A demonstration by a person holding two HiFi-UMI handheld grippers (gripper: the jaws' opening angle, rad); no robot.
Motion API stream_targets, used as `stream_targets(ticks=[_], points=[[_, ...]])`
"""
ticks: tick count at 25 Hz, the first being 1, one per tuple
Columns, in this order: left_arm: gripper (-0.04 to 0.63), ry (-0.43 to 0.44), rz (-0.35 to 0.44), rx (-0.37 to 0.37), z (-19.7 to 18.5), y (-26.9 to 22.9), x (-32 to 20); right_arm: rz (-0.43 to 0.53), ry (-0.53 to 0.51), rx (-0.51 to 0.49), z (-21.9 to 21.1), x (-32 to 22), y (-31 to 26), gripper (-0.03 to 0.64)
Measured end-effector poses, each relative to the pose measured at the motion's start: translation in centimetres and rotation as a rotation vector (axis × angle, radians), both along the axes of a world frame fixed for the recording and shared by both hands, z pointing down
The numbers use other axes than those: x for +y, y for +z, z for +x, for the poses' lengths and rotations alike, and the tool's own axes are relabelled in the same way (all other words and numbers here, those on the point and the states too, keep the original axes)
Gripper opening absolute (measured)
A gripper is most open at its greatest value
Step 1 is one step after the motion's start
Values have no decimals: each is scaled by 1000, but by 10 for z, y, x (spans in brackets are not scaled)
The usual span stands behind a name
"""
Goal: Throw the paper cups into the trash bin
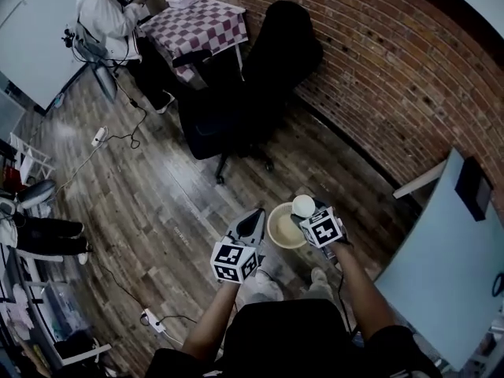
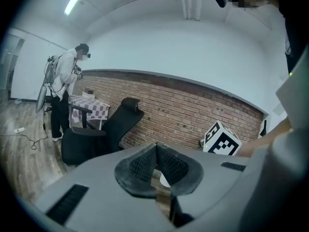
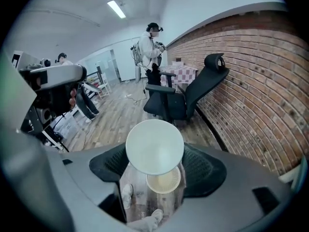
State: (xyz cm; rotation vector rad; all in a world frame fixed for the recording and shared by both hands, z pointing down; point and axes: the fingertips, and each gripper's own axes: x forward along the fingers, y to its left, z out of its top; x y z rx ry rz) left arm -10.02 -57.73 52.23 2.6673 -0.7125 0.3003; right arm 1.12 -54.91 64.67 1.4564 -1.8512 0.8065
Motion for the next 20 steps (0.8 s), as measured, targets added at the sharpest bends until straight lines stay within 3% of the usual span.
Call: stream_targets(ticks=[11, 20], points=[[9, 104, -73, -14, 10, 38, -2, -20, 145, -29, 0, 3, 25, 350], [9, 72, -119, -17, 3, 77, -8, -39, 192, -48, -7, 3, 73, 350]])
